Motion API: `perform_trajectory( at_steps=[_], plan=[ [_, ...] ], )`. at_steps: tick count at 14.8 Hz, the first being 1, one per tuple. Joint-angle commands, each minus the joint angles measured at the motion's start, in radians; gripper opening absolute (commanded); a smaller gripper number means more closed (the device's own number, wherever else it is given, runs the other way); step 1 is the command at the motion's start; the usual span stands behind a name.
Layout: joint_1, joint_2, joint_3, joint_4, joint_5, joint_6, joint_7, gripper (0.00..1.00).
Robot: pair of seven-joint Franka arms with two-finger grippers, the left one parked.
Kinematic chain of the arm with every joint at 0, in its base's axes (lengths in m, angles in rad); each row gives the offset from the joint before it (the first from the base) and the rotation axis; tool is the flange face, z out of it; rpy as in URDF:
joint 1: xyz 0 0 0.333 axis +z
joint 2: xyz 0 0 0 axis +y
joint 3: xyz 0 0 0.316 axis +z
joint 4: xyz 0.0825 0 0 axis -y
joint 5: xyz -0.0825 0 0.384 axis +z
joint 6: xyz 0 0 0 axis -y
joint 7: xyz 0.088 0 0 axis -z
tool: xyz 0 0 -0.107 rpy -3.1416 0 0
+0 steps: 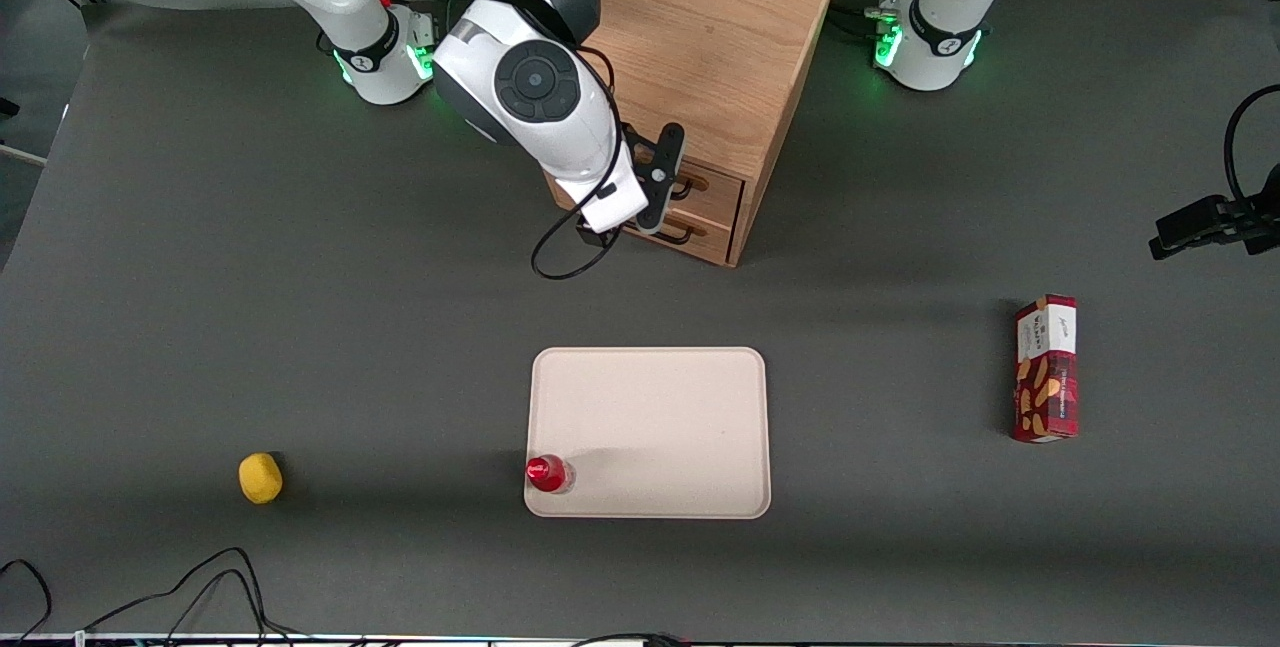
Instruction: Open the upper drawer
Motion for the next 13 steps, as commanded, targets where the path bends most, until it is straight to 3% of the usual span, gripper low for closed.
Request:
perform_trajectory(
  at_steps=[1, 13],
  plan=[
    [0.004, 0.020, 0.003, 0.000, -0.021, 0.031, -0.016, 1.00],
    [-0.005, 0.062, 0.001, -0.005, -0.086, 0.042, -0.021, 1.00]
  ],
)
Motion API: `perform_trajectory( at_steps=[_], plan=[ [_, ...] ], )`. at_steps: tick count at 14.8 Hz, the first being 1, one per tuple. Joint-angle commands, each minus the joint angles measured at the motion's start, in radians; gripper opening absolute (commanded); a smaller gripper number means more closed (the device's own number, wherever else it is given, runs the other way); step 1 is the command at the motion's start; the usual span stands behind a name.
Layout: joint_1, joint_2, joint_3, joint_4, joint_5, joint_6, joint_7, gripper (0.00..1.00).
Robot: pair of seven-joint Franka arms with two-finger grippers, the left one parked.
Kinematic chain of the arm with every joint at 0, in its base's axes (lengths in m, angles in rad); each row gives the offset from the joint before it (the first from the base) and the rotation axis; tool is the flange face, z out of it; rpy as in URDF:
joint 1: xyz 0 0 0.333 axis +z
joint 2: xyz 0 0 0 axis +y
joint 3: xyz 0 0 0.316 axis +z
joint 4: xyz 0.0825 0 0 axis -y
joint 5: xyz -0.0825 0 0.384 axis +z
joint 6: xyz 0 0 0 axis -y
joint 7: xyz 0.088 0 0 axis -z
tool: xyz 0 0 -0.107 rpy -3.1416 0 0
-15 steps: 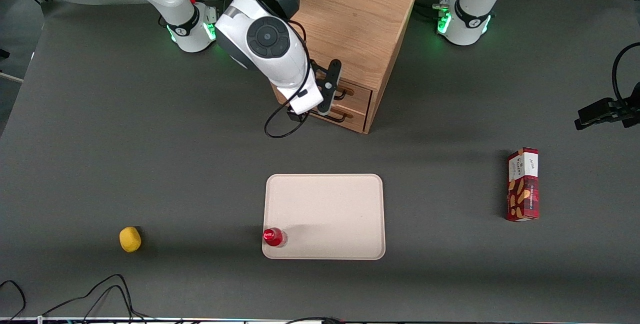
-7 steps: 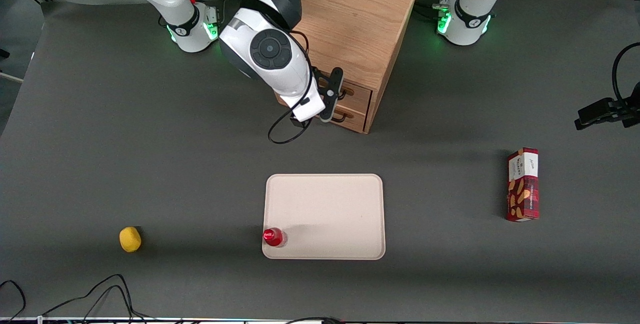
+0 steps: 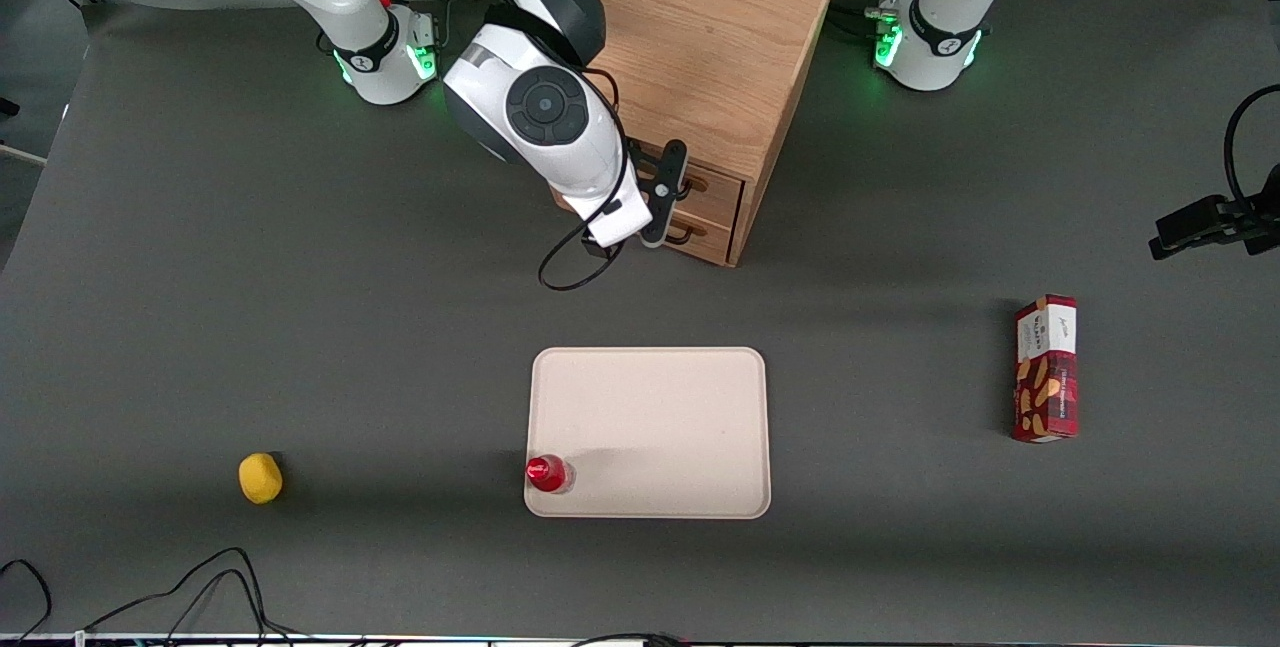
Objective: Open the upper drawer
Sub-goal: 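Pull the upper drawer outward by its handle with the right gripper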
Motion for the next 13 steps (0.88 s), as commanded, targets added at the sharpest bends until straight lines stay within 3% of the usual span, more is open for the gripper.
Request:
perform_trajectory(
  at_steps=[1, 13],
  plan=[
    [-0.009, 0.027, -0.001, 0.008, -0.058, 0.016, -0.030, 1.00],
    [-0.027, 0.071, -0.035, 0.080, -0.052, 0.025, -0.060, 1.00]
  ],
)
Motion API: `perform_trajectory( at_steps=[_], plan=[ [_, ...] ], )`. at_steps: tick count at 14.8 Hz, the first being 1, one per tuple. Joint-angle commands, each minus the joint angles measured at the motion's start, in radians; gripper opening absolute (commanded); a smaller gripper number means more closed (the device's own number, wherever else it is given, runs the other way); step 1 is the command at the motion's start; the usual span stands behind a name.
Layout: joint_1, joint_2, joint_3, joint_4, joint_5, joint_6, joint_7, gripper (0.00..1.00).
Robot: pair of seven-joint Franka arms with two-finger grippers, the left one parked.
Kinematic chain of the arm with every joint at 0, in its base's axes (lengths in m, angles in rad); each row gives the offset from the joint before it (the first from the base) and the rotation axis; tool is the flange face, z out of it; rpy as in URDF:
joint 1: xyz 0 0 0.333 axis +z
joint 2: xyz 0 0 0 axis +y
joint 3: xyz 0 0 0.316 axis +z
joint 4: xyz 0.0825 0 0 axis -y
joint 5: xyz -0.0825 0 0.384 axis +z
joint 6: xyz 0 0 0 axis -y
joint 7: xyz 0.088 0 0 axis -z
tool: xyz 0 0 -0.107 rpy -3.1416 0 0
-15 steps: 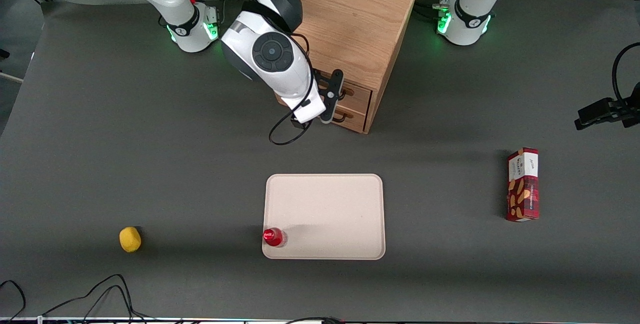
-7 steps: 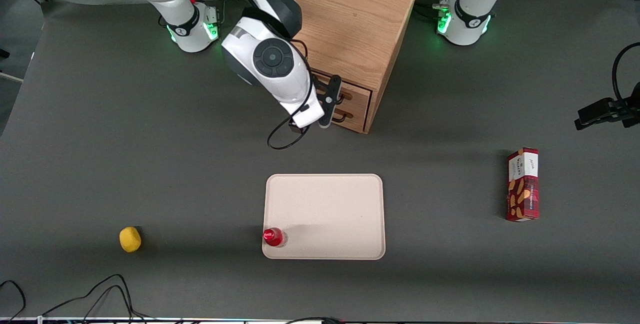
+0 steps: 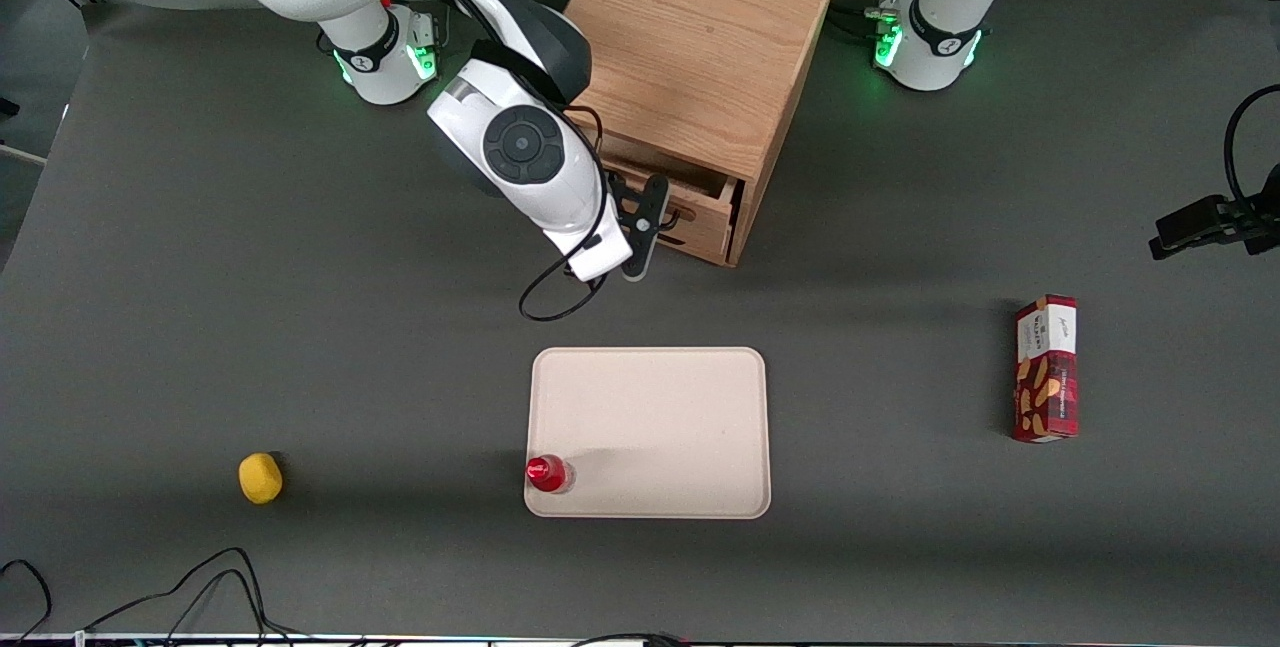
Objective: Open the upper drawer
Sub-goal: 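Pull the upper drawer outward by its handle with the right gripper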
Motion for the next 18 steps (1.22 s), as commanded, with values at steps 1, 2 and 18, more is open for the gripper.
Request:
perform_trajectory(
  at_steps=[1, 2, 18],
  plan=[
    [0.000, 0.040, -0.004, 0.056, -0.021, 0.002, -0.028, 1.00],
    [-0.002, 0.043, -0.005, 0.060, -0.021, 0.002, -0.038, 1.00],
    [-0.023, 0.090, -0.079, 0.148, -0.017, 0.036, -0.119, 1.00]
  ],
)
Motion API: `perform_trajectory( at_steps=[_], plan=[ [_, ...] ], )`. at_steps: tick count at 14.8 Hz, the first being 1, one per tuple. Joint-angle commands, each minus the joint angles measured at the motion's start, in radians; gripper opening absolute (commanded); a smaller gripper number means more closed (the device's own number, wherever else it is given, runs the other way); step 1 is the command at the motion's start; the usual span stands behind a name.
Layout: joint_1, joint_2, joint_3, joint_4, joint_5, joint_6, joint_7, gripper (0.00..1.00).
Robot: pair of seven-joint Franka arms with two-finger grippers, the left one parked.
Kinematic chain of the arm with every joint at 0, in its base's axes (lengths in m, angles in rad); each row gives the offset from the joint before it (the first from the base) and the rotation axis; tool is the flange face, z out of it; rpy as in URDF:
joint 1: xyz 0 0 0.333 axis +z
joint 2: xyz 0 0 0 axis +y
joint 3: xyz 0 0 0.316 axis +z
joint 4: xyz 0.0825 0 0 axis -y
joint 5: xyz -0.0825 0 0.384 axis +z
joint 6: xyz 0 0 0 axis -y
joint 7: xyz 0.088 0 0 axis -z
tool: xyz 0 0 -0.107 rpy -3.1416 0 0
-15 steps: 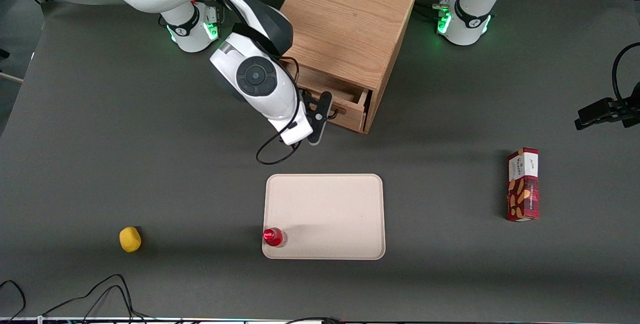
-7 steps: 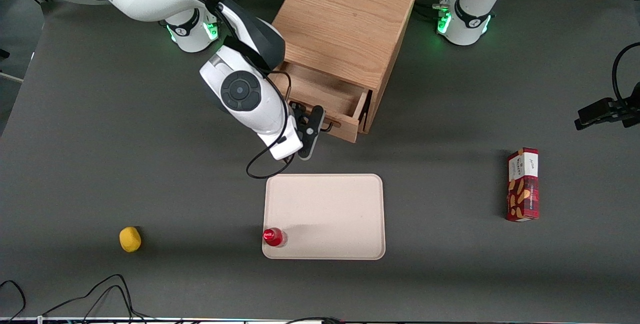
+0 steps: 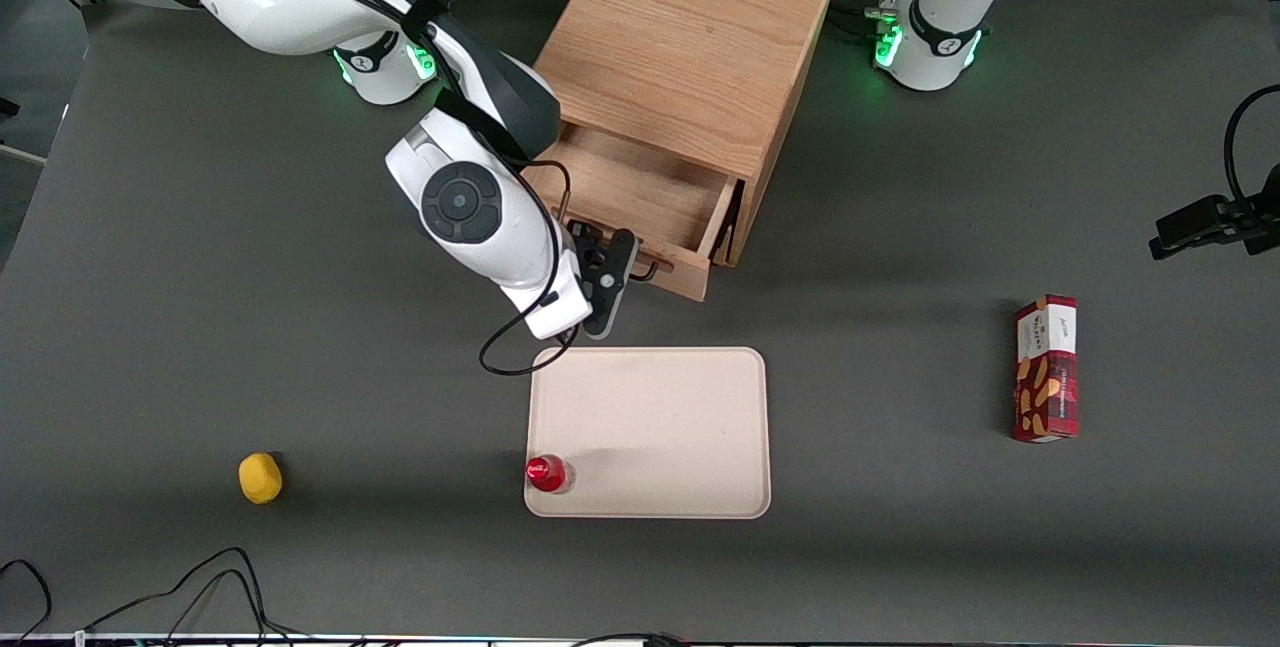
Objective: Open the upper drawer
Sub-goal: 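Pull the upper drawer outward by its handle with the right gripper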
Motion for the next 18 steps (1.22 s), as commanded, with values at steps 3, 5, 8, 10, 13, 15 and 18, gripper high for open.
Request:
perform_trajectory(
  at_steps=[3, 5, 8, 10, 13, 15, 18],
  plan=[
    [-0.010, 0.042, -0.006, 0.066, -0.017, 0.001, -0.041, 1.00],
    [-0.010, 0.051, -0.020, 0.078, -0.015, 0.001, -0.057, 1.00],
    [-0.013, 0.063, -0.025, 0.100, -0.017, 0.001, -0.072, 1.00],
    [-0.025, 0.069, -0.031, 0.112, -0.012, 0.003, -0.090, 1.00],
    [-0.039, 0.071, -0.035, 0.118, -0.011, 0.027, -0.104, 1.00],
    [-0.046, 0.075, -0.037, 0.121, -0.011, 0.036, -0.104, 1.00],
    [-0.051, 0.081, -0.037, 0.124, -0.011, 0.049, -0.107, 1.00]
  ],
)
